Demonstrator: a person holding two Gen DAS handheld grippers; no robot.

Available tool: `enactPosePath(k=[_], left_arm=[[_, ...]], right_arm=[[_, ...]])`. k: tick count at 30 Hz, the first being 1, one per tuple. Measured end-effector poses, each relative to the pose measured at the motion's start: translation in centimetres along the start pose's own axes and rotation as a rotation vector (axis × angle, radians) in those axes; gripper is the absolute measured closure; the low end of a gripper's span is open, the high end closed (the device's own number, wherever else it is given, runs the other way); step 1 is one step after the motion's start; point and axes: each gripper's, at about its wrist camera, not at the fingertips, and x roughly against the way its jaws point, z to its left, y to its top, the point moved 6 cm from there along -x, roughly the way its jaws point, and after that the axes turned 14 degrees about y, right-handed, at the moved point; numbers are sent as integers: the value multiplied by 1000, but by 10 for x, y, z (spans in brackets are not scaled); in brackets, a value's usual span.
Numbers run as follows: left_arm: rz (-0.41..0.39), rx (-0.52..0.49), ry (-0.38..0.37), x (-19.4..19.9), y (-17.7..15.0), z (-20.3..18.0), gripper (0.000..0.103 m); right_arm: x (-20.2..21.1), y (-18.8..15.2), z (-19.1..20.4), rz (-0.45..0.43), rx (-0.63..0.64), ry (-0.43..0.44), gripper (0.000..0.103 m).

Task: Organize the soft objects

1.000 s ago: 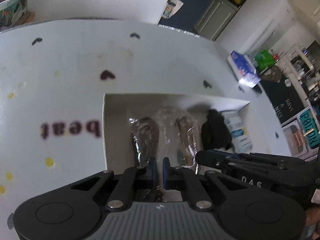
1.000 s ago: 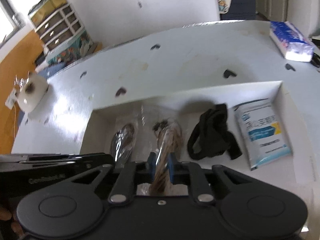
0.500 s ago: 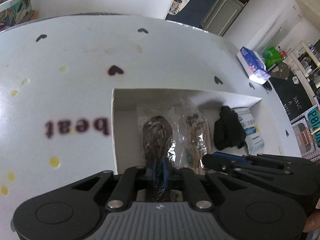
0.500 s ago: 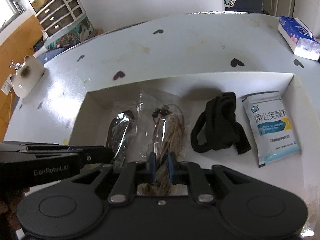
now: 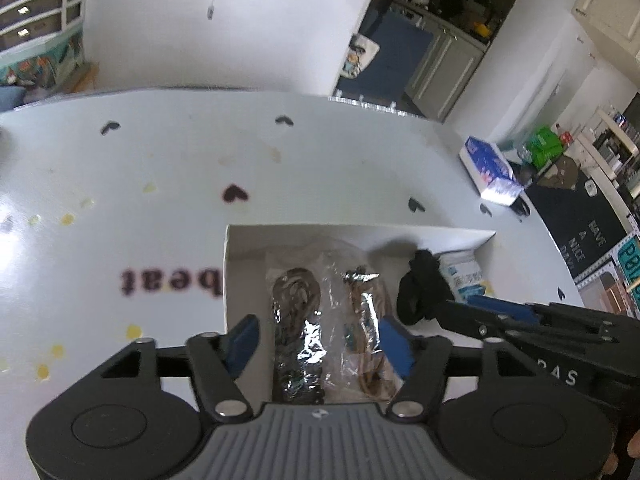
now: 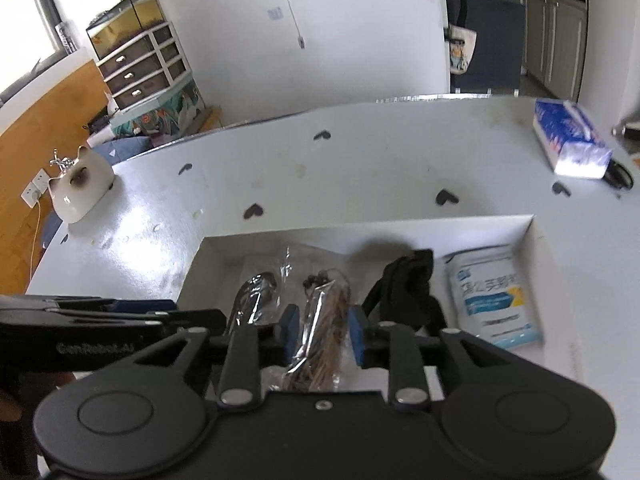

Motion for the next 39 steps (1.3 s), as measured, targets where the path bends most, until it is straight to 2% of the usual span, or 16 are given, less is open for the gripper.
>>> enactPosePath(k=[1,4,6,8,9,16,19,21,31,39], left_arm=[[-16,3,9,5,0,-2,26],[-54,16,26,18,-1,-6,21],[-73,27,36,26,-3,-7,15],[-90,40,52,34,-6,-7,3],[-99,45,62,38,-7,-7,2],[-142,68,97,59,-17,2,0],[-168,73,98,70,-21,8,0],[-187,69,99,78,-24,12,0],[-271,40,83,125,-50,37,0],[-294,32,59,155,-79,55,0]], right_arm=[[4,0,0,-7,9,0,64],[17,1,-1,-34,37,-1,58],[27,1,-3,-51,51,-2,53],[35,1,-4,-64,62,-3,48],[39,2,-5,-72,68,-5,46],[62,0,-4,-114,114,-18,27],[72,-3,0,-136,121,-28,16],[78,-6,4,-149,126,-39,4],[111,-29,34,-241,135,-118,0],[145,-61,62,-311,128,-177,0]])
